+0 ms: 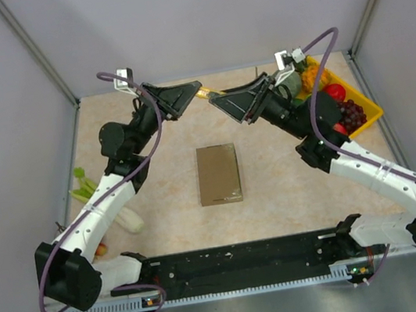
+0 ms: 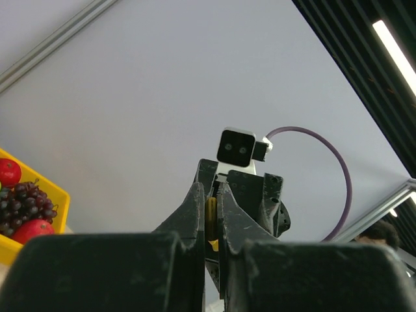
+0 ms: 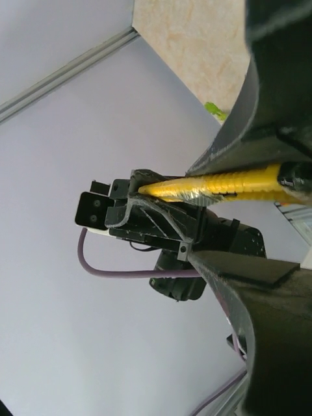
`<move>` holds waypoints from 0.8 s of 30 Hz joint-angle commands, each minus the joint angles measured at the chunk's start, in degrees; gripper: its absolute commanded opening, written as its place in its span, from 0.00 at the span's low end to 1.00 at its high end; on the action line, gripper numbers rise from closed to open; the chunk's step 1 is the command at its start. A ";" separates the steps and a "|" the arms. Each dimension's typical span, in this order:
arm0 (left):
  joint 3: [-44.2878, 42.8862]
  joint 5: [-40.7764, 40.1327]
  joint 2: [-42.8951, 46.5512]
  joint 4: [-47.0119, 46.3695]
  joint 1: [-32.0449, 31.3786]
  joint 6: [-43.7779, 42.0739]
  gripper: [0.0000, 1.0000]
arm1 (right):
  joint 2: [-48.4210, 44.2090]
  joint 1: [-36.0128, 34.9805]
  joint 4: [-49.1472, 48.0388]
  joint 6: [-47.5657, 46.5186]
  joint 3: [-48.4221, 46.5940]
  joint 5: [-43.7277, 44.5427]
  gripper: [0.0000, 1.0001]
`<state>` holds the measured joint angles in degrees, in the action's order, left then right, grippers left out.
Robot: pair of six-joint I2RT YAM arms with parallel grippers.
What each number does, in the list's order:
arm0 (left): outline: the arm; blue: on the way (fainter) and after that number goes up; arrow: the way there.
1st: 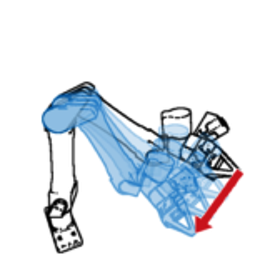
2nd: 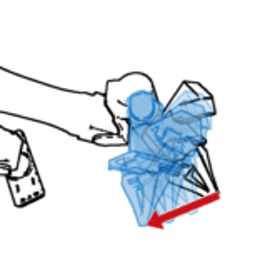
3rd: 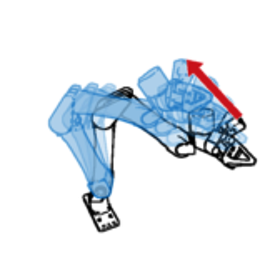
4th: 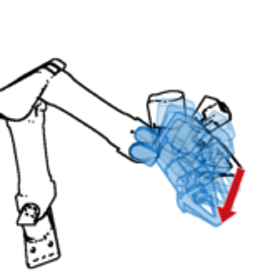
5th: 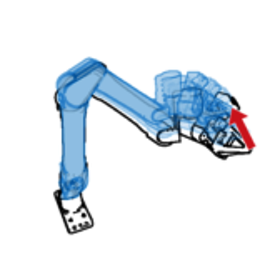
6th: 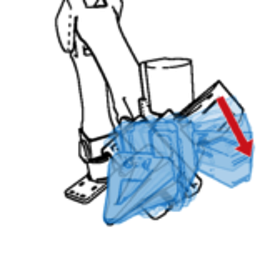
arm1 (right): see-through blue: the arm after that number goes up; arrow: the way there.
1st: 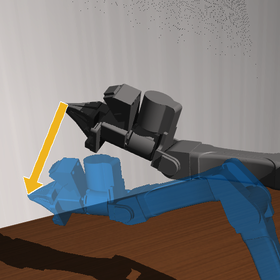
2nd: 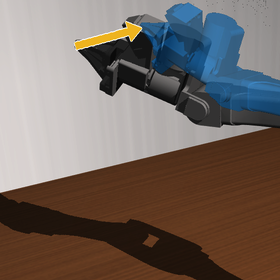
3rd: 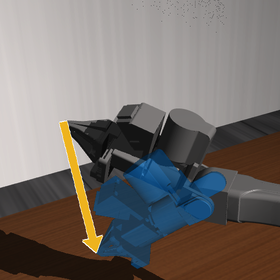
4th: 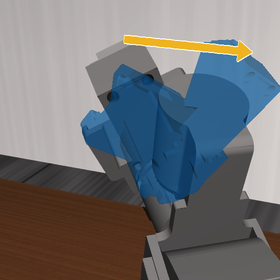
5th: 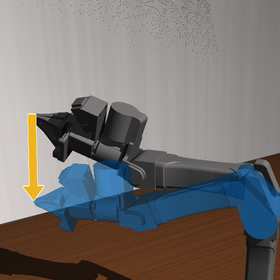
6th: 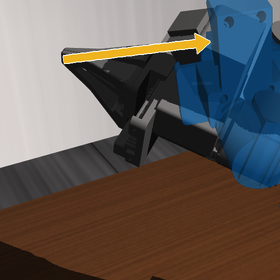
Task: Unpack the express box
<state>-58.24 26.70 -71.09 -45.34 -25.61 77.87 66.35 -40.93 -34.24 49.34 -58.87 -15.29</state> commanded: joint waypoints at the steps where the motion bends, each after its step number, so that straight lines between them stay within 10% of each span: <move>1: 1.02 -1.38 2.18 -5.20 -0.85 -2.10 0.00 | 1.06 -0.47 -1.89 1.98 -3.88 -3.25 0.42; 8: 2.34 0.46 2.53 -5.19 -0.59 -1.66 0.05 | 0.89 -0.47 4.60 1.29 -5.46 -0.36 0.01; 9: 2.77 0.89 2.97 -5.46 -0.59 -2.27 0.35 | 0.63 -0.47 5.23 1.02 -5.29 0.08 0.00; 13: 2.87 8.69 4.55 -2.23 1.69 -5.70 0.73 | -1.39 -0.38 11.98 -1.17 -5.90 1.05 0.00; 24: -7.67 25.41 5.26 22.57 6.53 -22.49 0.73 | -3.86 0.67 26.14 -3.55 -10.29 -7.29 0.00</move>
<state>-60.47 44.01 -66.04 -30.94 -19.59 62.89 64.49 -40.60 -11.81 47.20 -64.64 -17.69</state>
